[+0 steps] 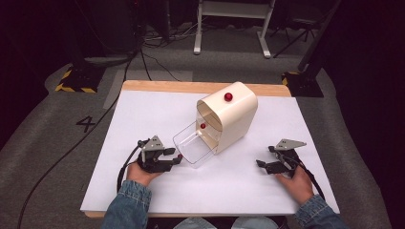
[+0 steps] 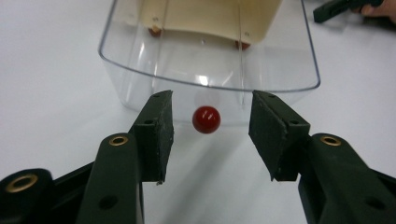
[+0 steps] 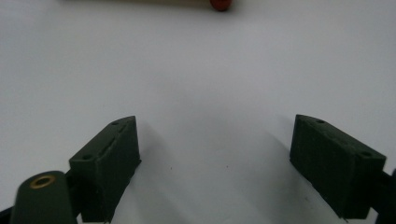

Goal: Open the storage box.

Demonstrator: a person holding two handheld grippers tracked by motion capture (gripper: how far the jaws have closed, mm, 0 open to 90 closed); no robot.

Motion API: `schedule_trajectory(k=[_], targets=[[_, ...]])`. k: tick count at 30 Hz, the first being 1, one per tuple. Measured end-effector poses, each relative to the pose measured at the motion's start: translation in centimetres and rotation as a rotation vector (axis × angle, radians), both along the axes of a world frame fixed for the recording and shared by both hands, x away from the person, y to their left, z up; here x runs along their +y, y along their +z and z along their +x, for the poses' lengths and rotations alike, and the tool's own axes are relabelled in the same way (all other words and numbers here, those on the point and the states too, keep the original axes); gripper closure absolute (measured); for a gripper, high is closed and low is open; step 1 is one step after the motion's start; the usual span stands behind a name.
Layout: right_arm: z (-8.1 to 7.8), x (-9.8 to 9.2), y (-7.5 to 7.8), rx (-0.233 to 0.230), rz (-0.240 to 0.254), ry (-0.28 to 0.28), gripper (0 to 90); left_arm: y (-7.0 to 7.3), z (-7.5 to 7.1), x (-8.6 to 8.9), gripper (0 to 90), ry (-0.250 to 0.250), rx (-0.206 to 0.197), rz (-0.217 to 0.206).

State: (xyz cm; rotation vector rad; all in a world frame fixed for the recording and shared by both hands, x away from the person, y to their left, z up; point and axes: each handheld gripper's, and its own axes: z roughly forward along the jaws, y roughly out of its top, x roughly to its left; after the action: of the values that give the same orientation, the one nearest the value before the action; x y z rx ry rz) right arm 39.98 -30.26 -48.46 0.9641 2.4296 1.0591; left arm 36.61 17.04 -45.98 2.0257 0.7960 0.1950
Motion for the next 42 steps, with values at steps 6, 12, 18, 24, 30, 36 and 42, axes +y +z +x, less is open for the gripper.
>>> schedule_trajectory(k=[6, 12, 18, 24, 30, 36, 42], targets=[[0.0, 0.0, 0.0, 0.0, 0.0, 0.0, 16.0, 2.1, -0.1, 0.6, 49.5, 0.034, -0.031, -0.024], [0.0, 0.0, 0.0, 0.0, 0.0, 0.0, 16.0, 4.3, 0.0, 0.3, 49.5, 0.035, -0.06, -0.052], [0.0, 0.0, 0.0, -0.001, -0.001, -0.001, 16.0, 5.9, 0.5, -0.6, 49.7, 0.03, -0.076, -0.066], [0.0, 0.0, 0.0, -0.002, -0.003, -0.001, 16.0, 7.2, 1.1, -2.1, 49.7, 0.002, -0.111, -0.093], [0.0, 0.0, 0.0, -0.003, -0.003, -0.002, 16.0, 7.6, 2.2, -3.7, 48.7, 0.002, -0.126, -0.109], [-0.1, 0.0, 0.0, -0.003, -0.003, -0.002, 15.9, 7.1, 3.4, -5.1, 48.0, 0.006, -0.137, -0.126], [-0.1, 0.0, 0.0, -0.002, -0.004, -0.003, 15.9, 6.6, 4.3, -6.0, 48.2, 0.016, -0.136, -0.13]])
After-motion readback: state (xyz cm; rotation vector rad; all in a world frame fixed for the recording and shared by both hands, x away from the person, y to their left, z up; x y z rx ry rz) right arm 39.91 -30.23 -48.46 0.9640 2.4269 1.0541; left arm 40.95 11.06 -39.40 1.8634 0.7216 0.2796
